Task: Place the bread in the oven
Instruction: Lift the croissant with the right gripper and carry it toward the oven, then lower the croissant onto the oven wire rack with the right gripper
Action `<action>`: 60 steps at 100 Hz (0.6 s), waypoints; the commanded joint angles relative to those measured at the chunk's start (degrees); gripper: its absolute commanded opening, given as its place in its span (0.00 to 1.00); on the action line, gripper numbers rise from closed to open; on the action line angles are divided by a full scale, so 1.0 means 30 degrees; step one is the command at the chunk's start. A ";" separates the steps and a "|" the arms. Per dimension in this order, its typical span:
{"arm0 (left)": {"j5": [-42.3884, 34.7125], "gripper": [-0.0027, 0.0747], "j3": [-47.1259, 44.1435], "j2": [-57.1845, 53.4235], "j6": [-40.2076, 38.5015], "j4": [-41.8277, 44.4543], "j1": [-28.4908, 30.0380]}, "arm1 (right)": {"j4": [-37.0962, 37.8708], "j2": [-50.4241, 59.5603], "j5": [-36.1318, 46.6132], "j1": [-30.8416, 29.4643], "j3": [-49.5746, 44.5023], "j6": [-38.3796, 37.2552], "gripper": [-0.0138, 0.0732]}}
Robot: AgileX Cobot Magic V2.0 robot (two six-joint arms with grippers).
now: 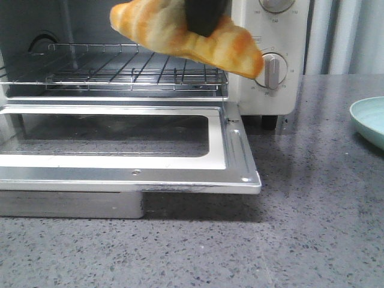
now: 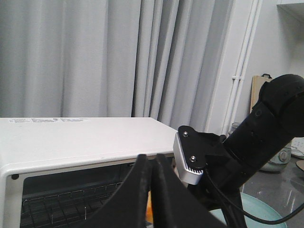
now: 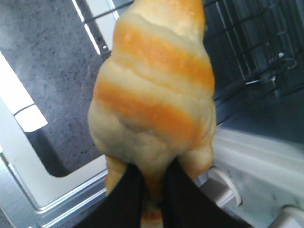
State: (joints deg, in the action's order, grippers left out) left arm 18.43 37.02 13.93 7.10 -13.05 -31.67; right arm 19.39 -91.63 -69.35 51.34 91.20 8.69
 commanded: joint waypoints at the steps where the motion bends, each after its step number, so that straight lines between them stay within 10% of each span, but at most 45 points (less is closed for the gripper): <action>1: -0.1425 0.01 0.0604 0.0260 0.0017 -0.0118 -0.0048 | 0.0854 0.0558 0.1567 0.0025 0.0878 0.0156 0.08; 46: -0.1279 0.01 0.0604 0.0260 0.0017 -0.0118 -0.0048 | 0.2008 -0.1027 0.3540 0.0057 0.1458 0.0156 0.09; 60: -0.1133 0.01 0.0604 0.0260 0.0017 -0.0118 -0.0048 | 0.2500 -0.1051 0.4514 0.0057 0.1458 0.0156 0.27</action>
State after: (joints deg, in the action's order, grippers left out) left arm 18.64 37.02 13.93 7.10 -13.05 -31.67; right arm 23.34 -97.42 -59.98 51.43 93.73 8.98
